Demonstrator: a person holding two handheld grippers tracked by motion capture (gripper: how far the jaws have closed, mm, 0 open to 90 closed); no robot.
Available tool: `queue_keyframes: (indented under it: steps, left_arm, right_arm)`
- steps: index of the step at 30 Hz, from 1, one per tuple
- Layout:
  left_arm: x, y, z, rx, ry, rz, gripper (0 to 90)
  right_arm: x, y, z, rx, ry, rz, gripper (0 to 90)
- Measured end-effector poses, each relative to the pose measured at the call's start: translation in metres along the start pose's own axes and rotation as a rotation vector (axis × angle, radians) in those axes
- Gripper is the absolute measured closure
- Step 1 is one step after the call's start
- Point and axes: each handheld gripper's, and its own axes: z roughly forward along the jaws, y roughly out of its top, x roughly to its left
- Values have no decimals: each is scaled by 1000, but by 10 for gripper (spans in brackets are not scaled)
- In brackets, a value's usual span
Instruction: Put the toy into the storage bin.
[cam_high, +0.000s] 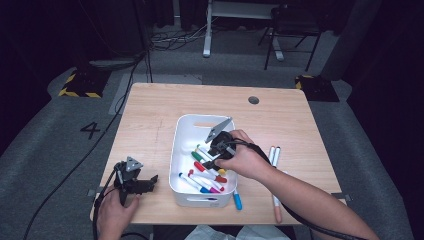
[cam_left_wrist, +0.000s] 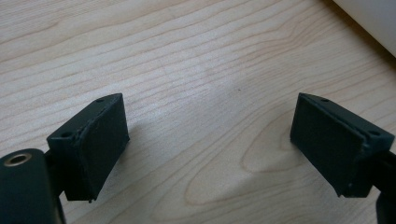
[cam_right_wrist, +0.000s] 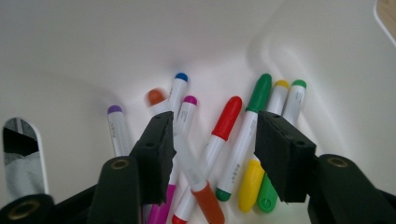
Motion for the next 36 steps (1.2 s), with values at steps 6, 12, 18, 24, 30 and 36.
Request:
queue_keyframes:
  steps: [6, 12, 18, 24, 30, 36]
  left_arm:
    - [0, 0, 0, 0, 0, 0, 117]
    - [0, 0, 0, 0, 0, 0, 117]
    - [0, 0, 0, 0, 0, -1, 117]
    - [0, 0, 0, -1, -1, -2, 117]
    - [0, 0, 0, -1, -1, -2, 117]
    - [0, 0, 0, -1, -1, -1, 117]
  right_arm:
    - [3, -2, -19, -50, -10, 2, 445]
    - [3, -13, -37, -89, -22, 20, 444]
    - [0, -25, -52, -110, -41, 41, 440]
    - [-4, -42, -69, -134, -61, 75, 433]
    - [-6, -61, -78, -139, -88, 110, 439]
    - [-14, -78, -79, -156, -94, 158, 446]
